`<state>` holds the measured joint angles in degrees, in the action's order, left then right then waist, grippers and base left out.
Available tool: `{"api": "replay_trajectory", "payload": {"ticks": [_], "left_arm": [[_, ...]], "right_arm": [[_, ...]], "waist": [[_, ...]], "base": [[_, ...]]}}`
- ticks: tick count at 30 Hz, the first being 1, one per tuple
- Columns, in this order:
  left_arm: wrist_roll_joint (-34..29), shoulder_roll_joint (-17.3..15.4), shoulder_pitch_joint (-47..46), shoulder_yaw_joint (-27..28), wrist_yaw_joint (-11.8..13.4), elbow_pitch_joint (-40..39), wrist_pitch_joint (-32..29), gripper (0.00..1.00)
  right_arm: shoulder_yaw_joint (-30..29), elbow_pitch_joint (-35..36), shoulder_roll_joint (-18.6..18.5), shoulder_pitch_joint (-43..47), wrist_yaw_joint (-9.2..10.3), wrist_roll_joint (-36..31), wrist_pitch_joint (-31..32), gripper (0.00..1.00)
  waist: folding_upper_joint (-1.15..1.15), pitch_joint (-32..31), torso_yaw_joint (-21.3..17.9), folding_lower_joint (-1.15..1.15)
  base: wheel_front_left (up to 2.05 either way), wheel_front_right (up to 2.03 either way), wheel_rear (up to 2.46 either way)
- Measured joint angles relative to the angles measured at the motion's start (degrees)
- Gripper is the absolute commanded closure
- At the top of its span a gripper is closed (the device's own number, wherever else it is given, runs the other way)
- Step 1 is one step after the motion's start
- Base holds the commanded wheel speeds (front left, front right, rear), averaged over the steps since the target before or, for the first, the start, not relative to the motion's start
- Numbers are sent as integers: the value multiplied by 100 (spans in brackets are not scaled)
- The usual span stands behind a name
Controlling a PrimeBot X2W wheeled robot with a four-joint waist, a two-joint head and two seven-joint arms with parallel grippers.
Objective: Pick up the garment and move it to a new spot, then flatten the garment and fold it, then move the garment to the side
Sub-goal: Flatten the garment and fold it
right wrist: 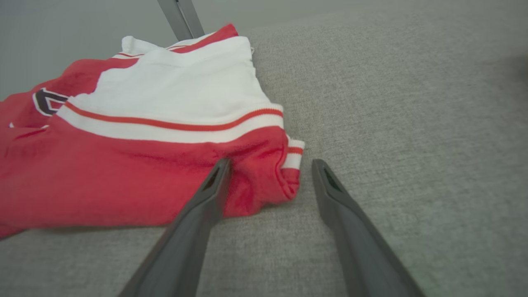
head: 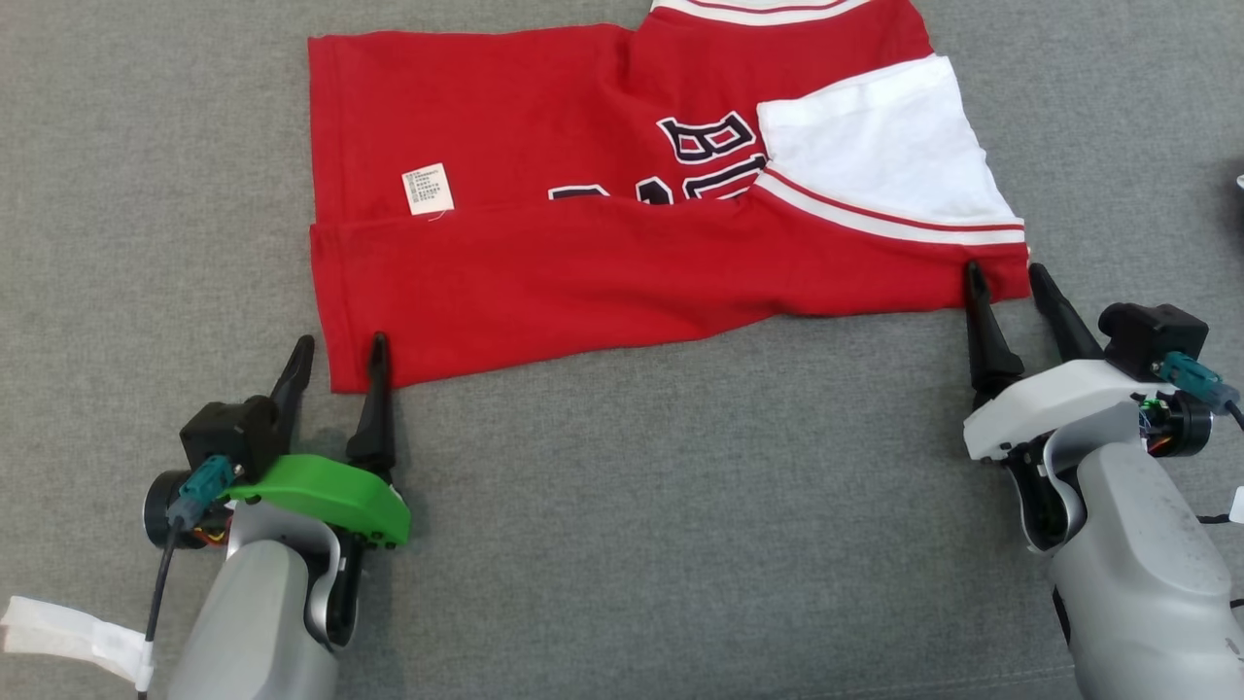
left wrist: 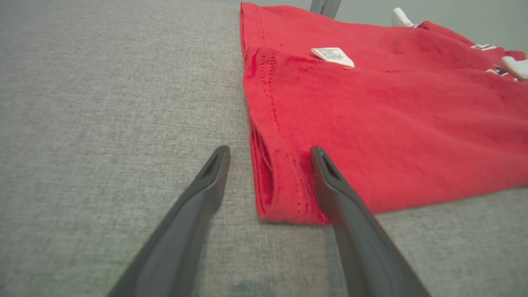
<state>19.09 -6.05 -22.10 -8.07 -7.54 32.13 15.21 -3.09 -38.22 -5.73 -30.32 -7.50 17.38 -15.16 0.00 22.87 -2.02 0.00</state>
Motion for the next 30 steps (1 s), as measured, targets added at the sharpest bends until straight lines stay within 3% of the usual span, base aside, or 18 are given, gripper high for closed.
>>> {"api": "replay_trajectory", "payload": {"ticks": [1,2,4,5,6,7,8,14,21,30], "left_arm": [[43,-15,-23,-43,0,81,2,0],[107,-19,-42,-101,0,169,8,0],[204,-31,-104,-169,0,338,35,0],[288,-40,-136,-233,0,422,49,0],[355,-57,-182,-337,0,499,53,11],[442,-71,-209,-417,0,552,55,29],[557,-105,-239,-526,5,601,59,100],[1079,-219,-303,-943,15,566,19,100],[1038,-354,-77,-431,0,-210,-8,100],[814,-76,1377,-101,-3,-186,-9,100]], "right_arm": [[3,-41,-3,-15,0,-14,-2,11],[18,-85,-5,-31,0,-14,-2,55],[55,-146,-15,-66,0,-18,-8,100],[67,-164,-18,-82,0,-16,-8,100],[88,-177,-16,-85,0,-14,-8,100],[104,-185,-19,-85,0,-12,-8,100],[118,-179,-22,-82,0,-1,-7,100],[54,133,8,32,0,213,3,100],[104,544,-98,68,-3,720,8,100],[516,750,-502,1290,-7,1585,339,100]], "waist": [[0,4,5,0],[0,4,9,0],[0,-3,12,0],[0,-10,11,0],[0,-20,10,0],[0,-29,9,0],[0,-42,8,0],[0,-210,10,0],[0,-678,17,0],[0,-1451,60,0]], "base": [[0,0,0],[0,0,0],[0,0,0],[0,0,0],[0,0,0],[0,0,0],[0,0,0],[0,0,0],[0,0,0],[0,0,0]]}}
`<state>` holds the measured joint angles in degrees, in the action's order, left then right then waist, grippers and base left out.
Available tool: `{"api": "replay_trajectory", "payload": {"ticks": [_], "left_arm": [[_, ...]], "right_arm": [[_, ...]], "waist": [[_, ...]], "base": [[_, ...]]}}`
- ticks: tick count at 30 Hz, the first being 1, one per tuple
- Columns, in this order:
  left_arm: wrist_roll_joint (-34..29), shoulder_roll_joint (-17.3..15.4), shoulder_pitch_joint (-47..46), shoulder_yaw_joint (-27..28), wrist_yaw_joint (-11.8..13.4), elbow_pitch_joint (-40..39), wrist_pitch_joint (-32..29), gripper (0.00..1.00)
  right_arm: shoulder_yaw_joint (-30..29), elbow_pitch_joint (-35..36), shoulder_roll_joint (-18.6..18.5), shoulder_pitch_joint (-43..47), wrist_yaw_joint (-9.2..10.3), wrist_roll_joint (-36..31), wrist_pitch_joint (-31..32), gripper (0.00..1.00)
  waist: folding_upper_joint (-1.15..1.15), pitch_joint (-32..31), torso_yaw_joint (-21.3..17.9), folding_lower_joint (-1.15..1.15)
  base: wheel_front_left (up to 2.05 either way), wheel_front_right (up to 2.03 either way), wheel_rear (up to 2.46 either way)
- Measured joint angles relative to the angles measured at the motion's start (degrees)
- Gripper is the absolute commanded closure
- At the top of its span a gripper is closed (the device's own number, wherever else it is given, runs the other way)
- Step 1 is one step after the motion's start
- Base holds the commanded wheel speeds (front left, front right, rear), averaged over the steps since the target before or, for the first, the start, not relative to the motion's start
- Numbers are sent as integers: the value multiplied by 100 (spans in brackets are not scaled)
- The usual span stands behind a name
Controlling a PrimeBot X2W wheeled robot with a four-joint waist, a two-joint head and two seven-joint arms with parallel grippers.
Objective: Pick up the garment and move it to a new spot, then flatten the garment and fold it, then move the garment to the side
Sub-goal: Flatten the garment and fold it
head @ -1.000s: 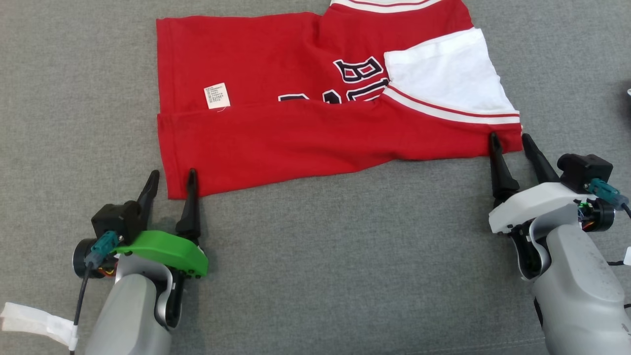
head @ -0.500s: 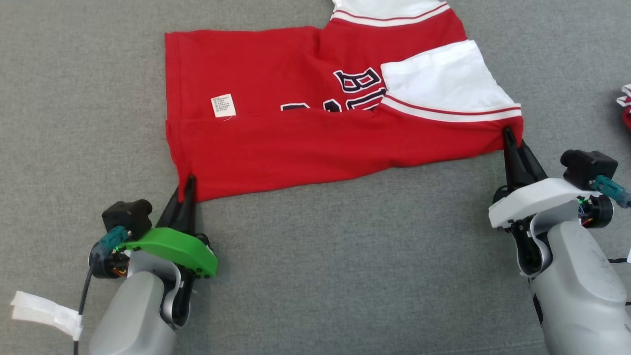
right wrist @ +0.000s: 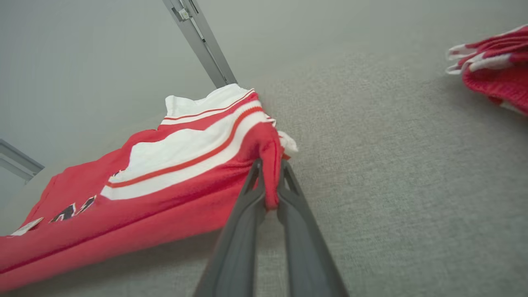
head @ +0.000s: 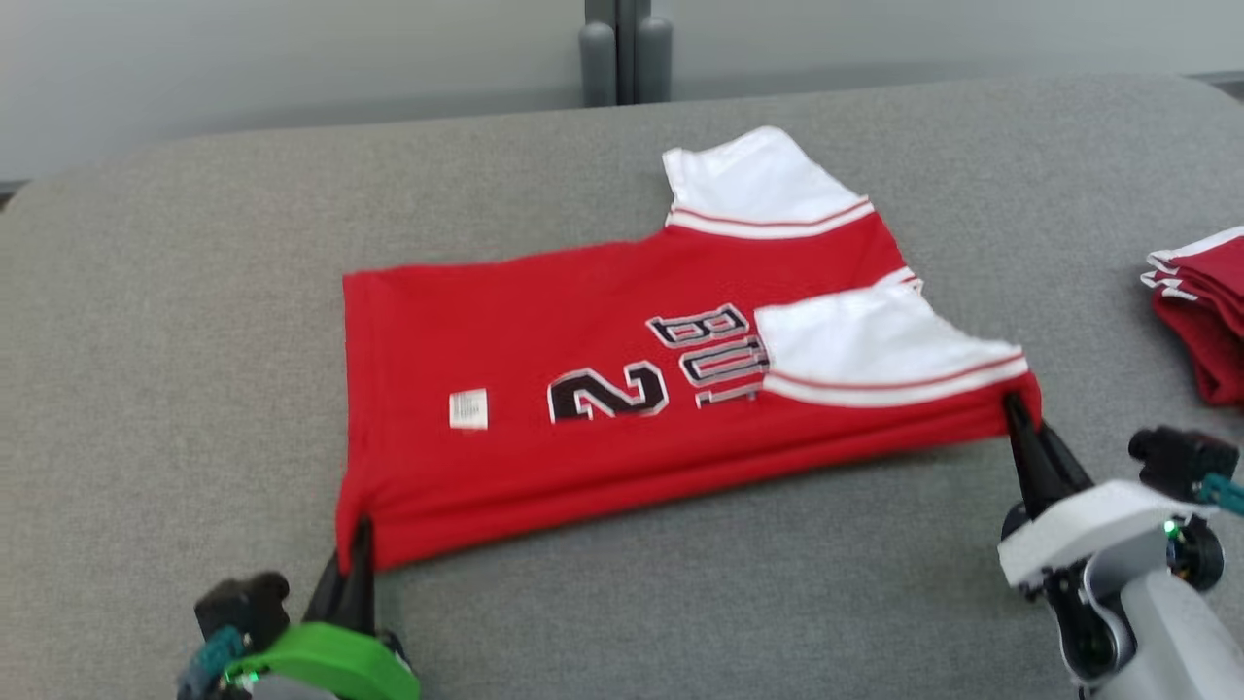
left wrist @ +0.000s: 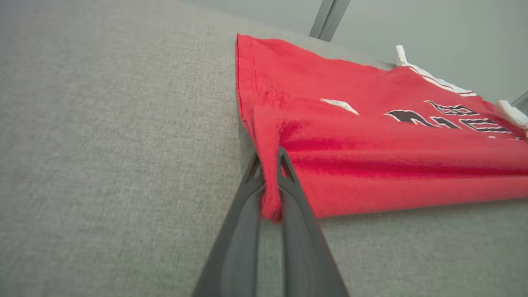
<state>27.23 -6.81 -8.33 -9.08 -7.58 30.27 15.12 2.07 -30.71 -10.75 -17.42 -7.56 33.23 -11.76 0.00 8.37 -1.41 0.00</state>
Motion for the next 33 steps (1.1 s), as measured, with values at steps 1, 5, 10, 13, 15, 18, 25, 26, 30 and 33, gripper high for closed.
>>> {"api": "replay_trajectory", "payload": {"ticks": [1,5,10,13,15,18,25,26,30,33], "left_arm": [[0,57,188,24,0,40,0,100],[-12,244,637,68,0,88,0,73],[-148,335,616,271,2,-71,0,0],[-322,348,250,398,2,-280,1,0],[-391,366,-71,394,2,-321,1,0],[-557,321,-650,326,2,-133,1,0],[-678,-22,-2037,114,2,817,1,0],[-655,-29,-2173,75,2,972,1,0],[-594,-163,-2687,-215,2,1521,1,0],[-554,-250,-2981,-342,2,1886,0,0]], "right_arm": [[26,32,-18,202,0,49,18,100],[159,155,-153,783,0,71,98,100],[148,281,-210,887,2,-116,76,0],[37,359,-242,669,4,-348,7,0],[7,402,-292,414,8,-527,-10,0],[62,442,-313,-102,8,-837,66,0],[413,207,-303,-1349,7,-1367,343,0],[489,135,-311,-1502,7,-1412,383,0],[740,-144,-403,-2102,7,-1543,487,0],[868,-372,-438,-2502,7,-1626,534,0]], "waist": [[0,-77,7,0],[0,-252,50,0],[0,-126,89,0],[0,52,106,0],[0,179,119,0],[0,399,134,0],[0,940,127,0],[0,1011,121,0],[0,1244,101,0],[0,1391,96,0]], "base": [[0,0,0],[0,0,0],[0,0,0],[0,0,0],[0,0,0],[0,0,0],[0,0,0],[0,0,0],[0,0,0],[0,0,0]]}}
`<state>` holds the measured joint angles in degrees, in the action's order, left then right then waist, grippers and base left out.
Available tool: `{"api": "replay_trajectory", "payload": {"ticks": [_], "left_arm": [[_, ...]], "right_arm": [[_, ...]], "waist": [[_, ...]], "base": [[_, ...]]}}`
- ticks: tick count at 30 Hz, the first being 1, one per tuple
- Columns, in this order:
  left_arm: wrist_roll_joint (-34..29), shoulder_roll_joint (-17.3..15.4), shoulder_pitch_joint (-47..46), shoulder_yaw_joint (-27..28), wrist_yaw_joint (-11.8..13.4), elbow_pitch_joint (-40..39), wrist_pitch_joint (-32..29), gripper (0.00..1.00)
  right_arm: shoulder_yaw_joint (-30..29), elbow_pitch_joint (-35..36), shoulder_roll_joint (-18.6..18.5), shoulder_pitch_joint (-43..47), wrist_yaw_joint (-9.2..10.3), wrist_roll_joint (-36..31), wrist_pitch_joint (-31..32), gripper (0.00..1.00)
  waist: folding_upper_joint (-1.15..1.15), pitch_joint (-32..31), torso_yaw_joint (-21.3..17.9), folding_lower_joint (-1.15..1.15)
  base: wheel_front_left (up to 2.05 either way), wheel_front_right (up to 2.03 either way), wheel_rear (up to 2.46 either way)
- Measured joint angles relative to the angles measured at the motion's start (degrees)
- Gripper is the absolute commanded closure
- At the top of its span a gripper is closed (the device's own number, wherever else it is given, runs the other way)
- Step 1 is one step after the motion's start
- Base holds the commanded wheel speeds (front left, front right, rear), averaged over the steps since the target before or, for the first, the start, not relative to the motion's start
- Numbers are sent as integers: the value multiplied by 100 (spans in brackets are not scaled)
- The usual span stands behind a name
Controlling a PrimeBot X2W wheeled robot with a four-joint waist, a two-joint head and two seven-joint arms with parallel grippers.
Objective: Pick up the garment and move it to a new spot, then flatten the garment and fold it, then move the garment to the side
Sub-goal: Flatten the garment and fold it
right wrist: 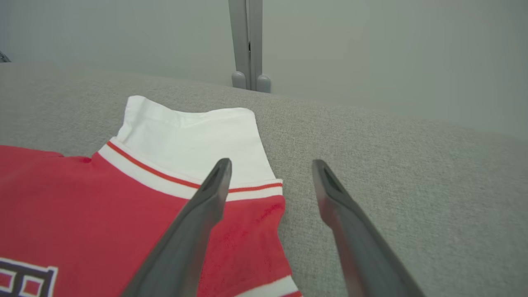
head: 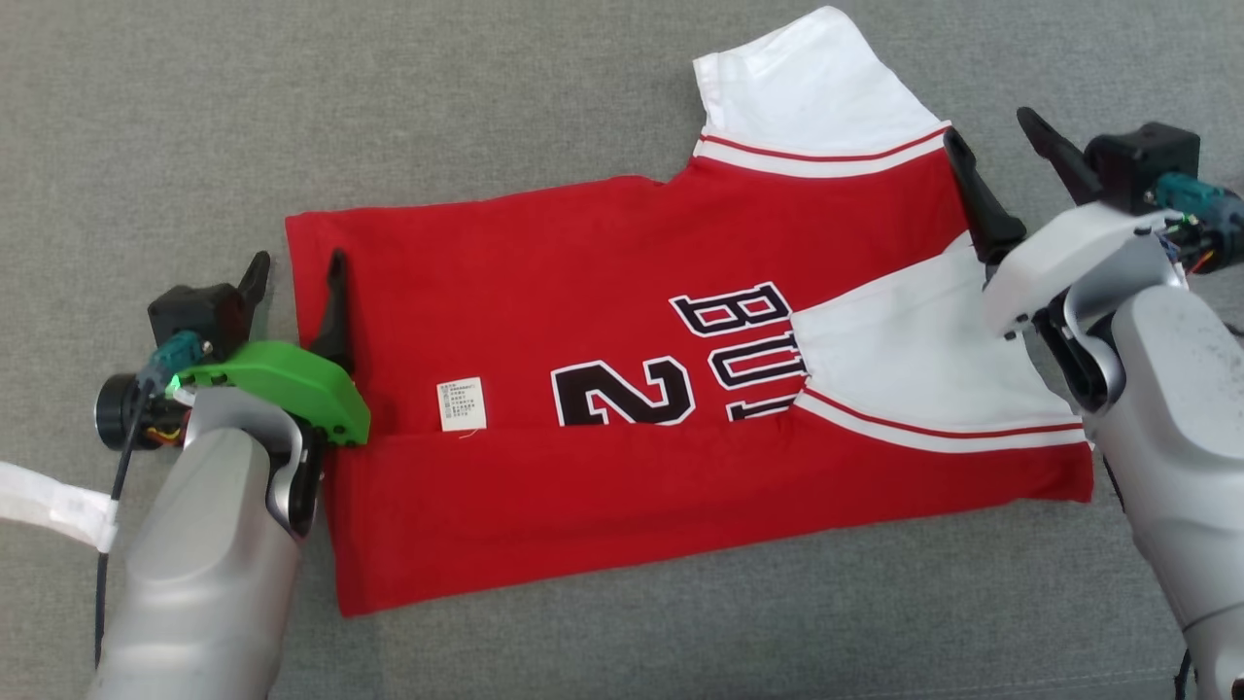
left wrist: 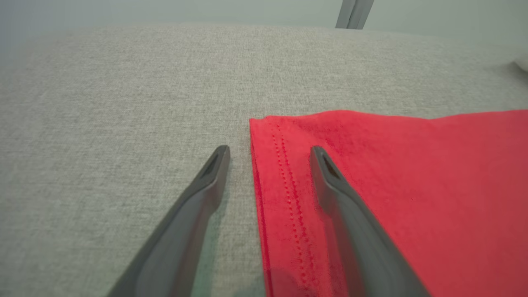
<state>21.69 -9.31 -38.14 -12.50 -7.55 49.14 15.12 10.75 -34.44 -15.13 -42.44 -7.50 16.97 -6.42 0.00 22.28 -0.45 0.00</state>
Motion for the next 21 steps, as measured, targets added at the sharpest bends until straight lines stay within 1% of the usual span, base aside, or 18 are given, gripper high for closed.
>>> {"api": "replay_trajectory", "payload": {"ticks": [6,7,9,15,21], "left_arm": [[155,-35,-533,-310,0,331,1,0],[221,-34,-591,-359,0,368,2,27],[287,-34,-703,-412,0,419,7,100],[288,135,-840,-423,0,375,7,100],[246,274,-867,-701,0,91,7,100]], "right_arm": [[250,-497,-45,-766,0,-134,146,0],[292,-588,-49,-890,0,-145,187,0],[358,-764,-44,-1094,0,-152,265,0],[377,-1319,-5,-1661,0,-142,465,0],[252,-1969,-18,-2149,0,-269,614,0]], "waist": [[0,280,41,0],[0,326,57,0],[0,404,96,0],[0,548,337,0],[0,666,616,0]], "base": [[0,0,0],[0,0,0],[0,0,0],[0,0,0],[0,0,0]]}}
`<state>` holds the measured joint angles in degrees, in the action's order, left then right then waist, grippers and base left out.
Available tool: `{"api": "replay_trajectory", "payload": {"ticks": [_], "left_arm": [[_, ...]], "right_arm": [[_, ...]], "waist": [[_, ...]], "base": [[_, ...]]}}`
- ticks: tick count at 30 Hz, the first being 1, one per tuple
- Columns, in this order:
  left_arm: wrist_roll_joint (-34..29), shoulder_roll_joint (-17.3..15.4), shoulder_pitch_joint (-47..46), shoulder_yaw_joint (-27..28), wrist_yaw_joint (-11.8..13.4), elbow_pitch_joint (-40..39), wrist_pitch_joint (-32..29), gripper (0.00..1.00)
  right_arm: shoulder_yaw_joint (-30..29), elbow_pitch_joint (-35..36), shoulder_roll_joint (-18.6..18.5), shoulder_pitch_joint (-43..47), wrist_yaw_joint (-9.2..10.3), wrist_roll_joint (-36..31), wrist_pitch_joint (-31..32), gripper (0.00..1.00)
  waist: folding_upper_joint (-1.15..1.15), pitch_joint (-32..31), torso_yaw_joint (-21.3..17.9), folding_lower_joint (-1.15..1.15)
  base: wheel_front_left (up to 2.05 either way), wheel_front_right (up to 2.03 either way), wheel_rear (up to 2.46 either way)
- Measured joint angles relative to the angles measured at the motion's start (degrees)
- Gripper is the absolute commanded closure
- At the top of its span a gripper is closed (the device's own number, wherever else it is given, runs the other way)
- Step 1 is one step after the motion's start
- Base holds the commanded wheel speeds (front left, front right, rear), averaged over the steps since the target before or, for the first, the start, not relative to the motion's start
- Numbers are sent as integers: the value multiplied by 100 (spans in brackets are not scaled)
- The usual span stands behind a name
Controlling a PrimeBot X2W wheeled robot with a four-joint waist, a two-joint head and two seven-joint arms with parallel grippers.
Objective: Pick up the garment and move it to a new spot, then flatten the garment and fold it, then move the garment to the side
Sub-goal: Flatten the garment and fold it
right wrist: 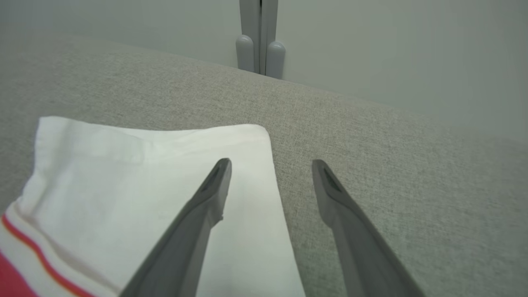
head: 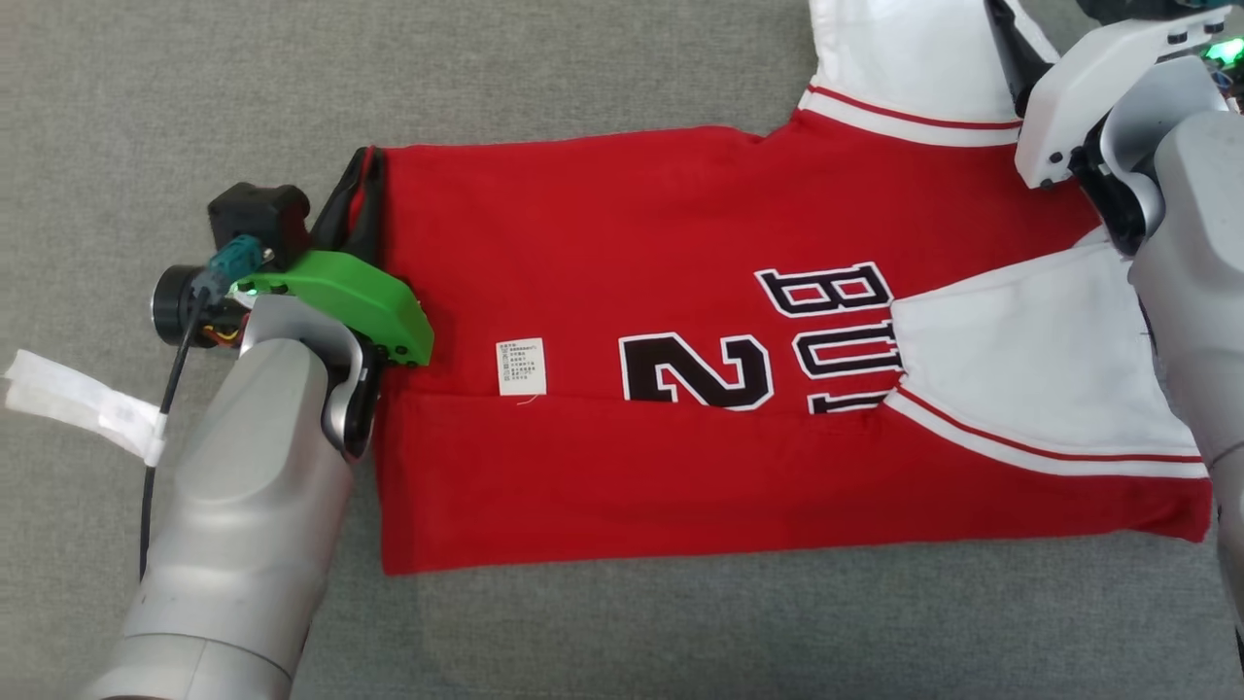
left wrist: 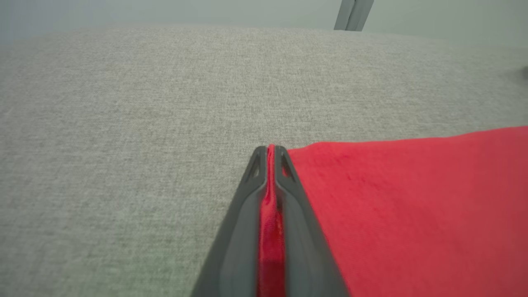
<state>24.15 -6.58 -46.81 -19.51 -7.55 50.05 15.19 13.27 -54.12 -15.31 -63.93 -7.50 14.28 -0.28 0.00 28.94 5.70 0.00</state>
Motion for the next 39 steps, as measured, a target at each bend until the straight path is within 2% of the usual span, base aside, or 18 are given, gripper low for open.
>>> {"api": "replay_trajectory", "payload": {"ticks": [8,10,11,15,17,18,24,33,39], "left_arm": [[86,43,-59,-236,0,-379,-5,100],[98,43,-71,-264,0,-420,-4,100],[102,42,-73,-272,0,-441,-2,100],[137,21,-74,-270,0,-501,-1,100],[137,-7,-69,-216,0,-554,-1,100],[110,-53,-47,-89,0,-691,-7,100],[-164,-163,126,309,0,-1204,-5,100],[-481,-288,691,677,0,-1571,-5,100],[-666,-292,1333,887,0,-1651,-5,100]], "right_arm": [[-229,-771,142,-576,0,-76,59,0],[-243,-901,190,-669,0,-91,59,62],[-253,-960,196,-731,0,-127,57,100],[-372,-1121,187,-855,-3,-291,-333,100],[-511,-1156,138,-881,-3,-397,-698,100],[-717,-1174,66,-947,-3,-558,-1122,100],[-1361,-918,135,-926,-3,-915,-1452,100],[-1603,833,555,216,-3,-777,-1471,100],[-1306,1685,592,1447,-3,-308,-1472,100]], "waist": [[0,246,305,0],[0,300,337,0],[0,327,350,0],[0,375,346,0],[0,365,317,0],[0,327,281,0],[0,130,129,0],[0,-290,-210,0],[0,-678,-425,0]], "base": [[0,0,0],[0,0,0],[0,0,0],[0,0,0],[0,0,0],[0,0,0],[0,0,0],[0,0,0],[0,0,0]]}}
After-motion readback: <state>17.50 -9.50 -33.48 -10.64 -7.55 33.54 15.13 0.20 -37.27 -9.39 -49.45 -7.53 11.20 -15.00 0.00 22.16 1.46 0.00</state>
